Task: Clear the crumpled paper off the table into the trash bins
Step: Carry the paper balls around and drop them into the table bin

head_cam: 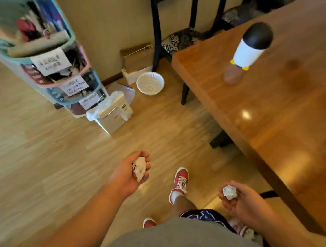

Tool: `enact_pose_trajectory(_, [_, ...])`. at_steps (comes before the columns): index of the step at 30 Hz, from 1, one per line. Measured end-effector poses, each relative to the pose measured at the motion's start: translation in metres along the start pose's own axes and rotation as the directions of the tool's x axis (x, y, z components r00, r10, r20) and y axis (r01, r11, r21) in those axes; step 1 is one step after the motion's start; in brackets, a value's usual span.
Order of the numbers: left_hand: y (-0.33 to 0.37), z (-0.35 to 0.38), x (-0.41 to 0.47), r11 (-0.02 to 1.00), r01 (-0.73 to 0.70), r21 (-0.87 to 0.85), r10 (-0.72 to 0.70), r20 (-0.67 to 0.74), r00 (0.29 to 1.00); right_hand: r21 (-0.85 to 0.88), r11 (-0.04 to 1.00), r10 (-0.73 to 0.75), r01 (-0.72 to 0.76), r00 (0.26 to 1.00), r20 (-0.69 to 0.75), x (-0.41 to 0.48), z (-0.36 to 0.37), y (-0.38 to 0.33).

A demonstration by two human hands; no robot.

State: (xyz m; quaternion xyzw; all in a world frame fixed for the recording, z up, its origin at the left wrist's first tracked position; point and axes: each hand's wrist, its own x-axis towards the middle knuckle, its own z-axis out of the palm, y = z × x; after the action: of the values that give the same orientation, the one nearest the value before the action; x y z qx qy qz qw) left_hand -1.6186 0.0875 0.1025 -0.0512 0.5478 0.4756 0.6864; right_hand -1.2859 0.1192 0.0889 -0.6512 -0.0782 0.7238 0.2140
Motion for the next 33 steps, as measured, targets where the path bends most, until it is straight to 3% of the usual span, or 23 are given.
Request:
enact_pose_trajectory(6, [0.053, 0.08, 0.061, 0.998, 0.011, 0.065, -0.012, 0.019, 1.0, 0.06, 0.998, 0.025, -0.021, 0.997, -0.07, 0.04, 0.003, -0.072])
enact_pose_trajectory(13, [0.097, 0.1, 0.099, 0.996, 0.059, 0.062, -0.055, -0.06, 0.997, -0.023, 0.999, -0.022, 0.024, 0.997, 0.08, 0.088, 0.049, -0.175])
enact_pose_trajectory(20, [0.151, 0.11, 0.147, 0.993, 0.074, 0.094, -0.066, -0.088, 0.994, 0.021, 0.995, -0.103, 0.101, 0.981, 0.164, 0.124, 0.111, -0.264])
enact_pose_trajectory(27, [0.245, 0.173, 0.234, 0.959, 0.103, 0.263, -0.122, 0.058, 0.991, 0.145, 0.981, -0.146, 0.132, 0.985, 0.093, 0.141, 0.163, -0.336])
enact_pose_trajectory(33, [0.309, 0.271, 0.299, 0.904, 0.092, 0.418, -0.211, 0.248, 0.945, 0.251, 0.909, -0.34, 0.332, 0.94, -0.013, 0.13, 0.17, -0.405])
